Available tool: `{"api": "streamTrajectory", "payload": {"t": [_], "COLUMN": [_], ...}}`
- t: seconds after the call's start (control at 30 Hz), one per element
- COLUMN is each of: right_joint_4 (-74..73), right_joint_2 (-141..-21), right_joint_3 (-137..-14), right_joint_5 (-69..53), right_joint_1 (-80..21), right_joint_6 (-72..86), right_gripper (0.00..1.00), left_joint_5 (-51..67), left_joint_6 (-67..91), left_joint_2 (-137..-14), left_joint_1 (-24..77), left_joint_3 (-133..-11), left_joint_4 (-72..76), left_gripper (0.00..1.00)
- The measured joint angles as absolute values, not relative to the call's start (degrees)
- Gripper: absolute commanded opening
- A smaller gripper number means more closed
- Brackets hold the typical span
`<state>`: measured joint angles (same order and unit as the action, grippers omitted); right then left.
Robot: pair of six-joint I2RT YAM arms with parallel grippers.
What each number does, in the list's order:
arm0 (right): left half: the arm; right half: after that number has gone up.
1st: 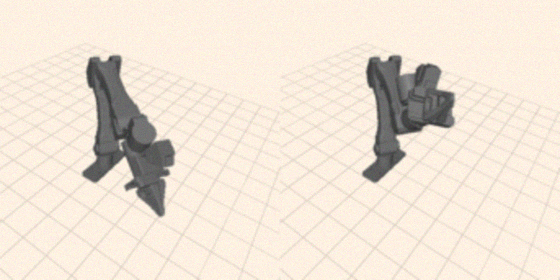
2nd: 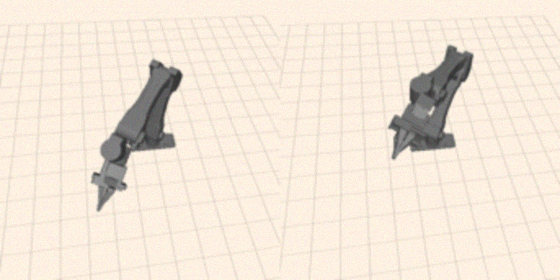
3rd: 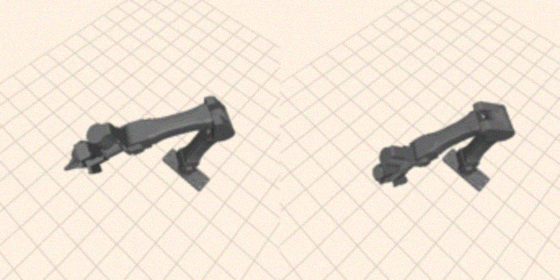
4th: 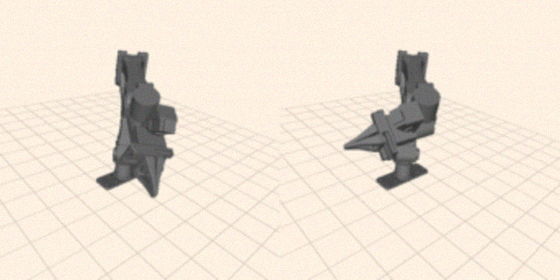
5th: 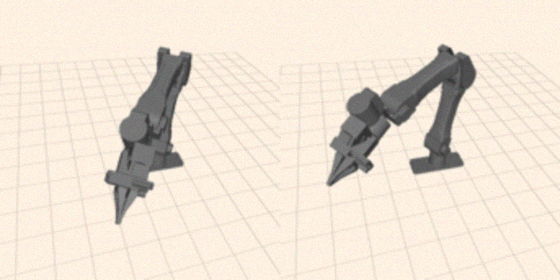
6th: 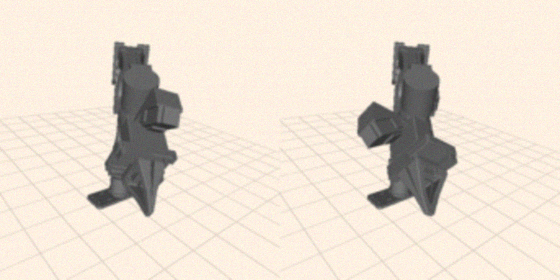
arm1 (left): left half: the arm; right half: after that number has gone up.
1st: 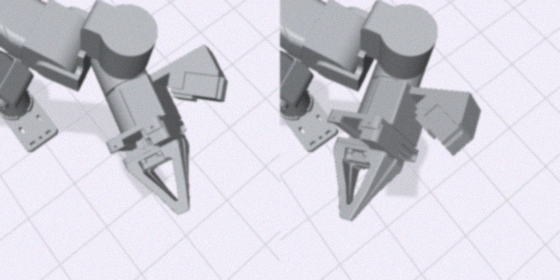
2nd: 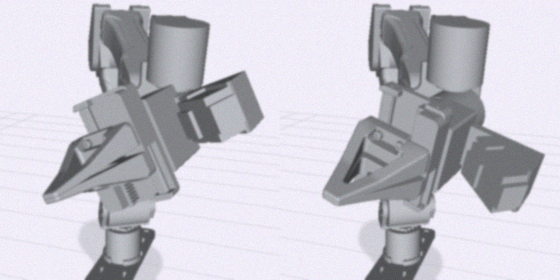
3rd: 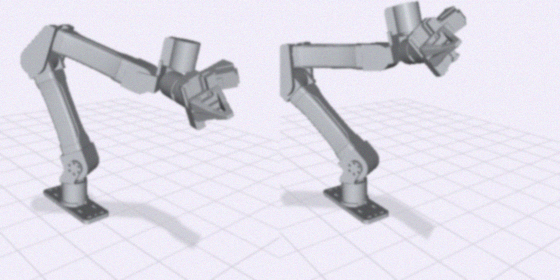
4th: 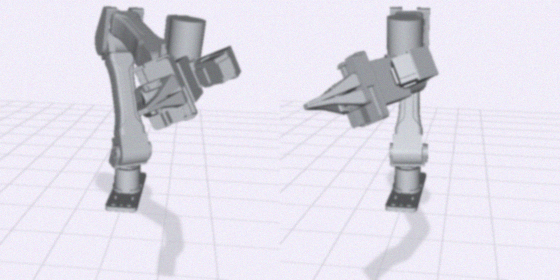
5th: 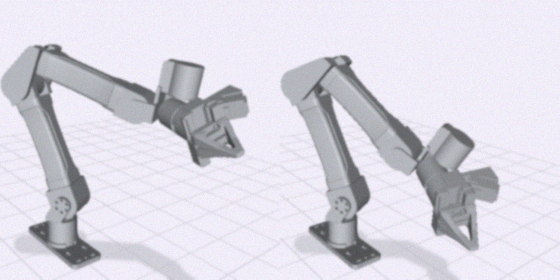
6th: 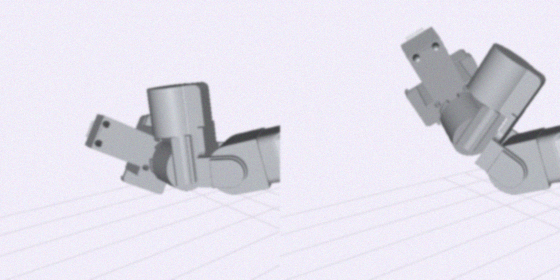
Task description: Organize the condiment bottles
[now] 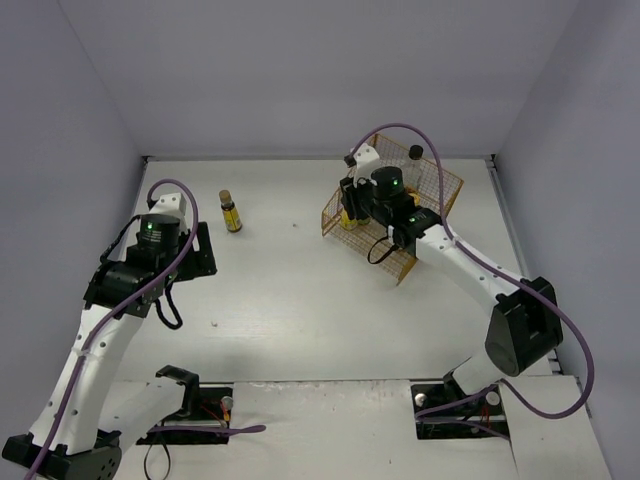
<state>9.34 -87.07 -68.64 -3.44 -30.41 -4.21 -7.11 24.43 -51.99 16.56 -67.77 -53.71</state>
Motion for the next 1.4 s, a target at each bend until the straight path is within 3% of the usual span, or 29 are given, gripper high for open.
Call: {"api": "streamTrajectory", "payload": {"t": [0.33,0.43,0.53,0.57,0.63,0.67,0.83,1.4], "right_joint_4": [14.6,17.5,18.5,18.6,18.7,18.8,18.7,10.3], "right_joint_2": [-90.5,-91.6,-91.8,-91.8,-91.8,-91.8,-91.5,-75.9], "right_joint_3": [-63.9,-63.5,-63.3,-63.2,-63.2,-63.2,-63.2,-69.9], "right_joint_5": [-4.6,-5.0,-5.5,-5.6,-5.9,-6.1,-6.9,-11.2], "right_joint_1": [-30.1,-29.9,-29.7,-29.6,-29.6,-29.6,-29.6,-29.6], "right_joint_6": [-4.6,-4.6,-4.6,-4.6,-4.5,-4.5,-4.6,-3.7], "right_gripper": [0.00,0.07,0.25,0.36,0.47,0.59,0.83,0.90], "left_joint_5": [-7.4,-7.4,-7.4,-7.6,-7.8,-8.0,-8.6,-10.6], "left_joint_6": [24.6,24.6,24.7,24.7,24.7,24.6,24.1,16.3], "left_joint_2": [-52.0,-52.1,-52.2,-52.2,-52.1,-52.1,-53.3,-75.7], "left_joint_1": [16.6,16.6,16.6,16.6,16.6,16.6,16.6,15.8], "left_joint_3": [-66.6,-65.2,-63.8,-63.3,-61.4,-60.3,-56.0,-52.4], "left_joint_4": [-52.2,-51.0,-48.9,-47.8,-44.9,-43.4,-36.5,-4.0], "left_gripper": [0.73,0.73,0.73,0.73,0.73,0.73,0.73,0.73]}}
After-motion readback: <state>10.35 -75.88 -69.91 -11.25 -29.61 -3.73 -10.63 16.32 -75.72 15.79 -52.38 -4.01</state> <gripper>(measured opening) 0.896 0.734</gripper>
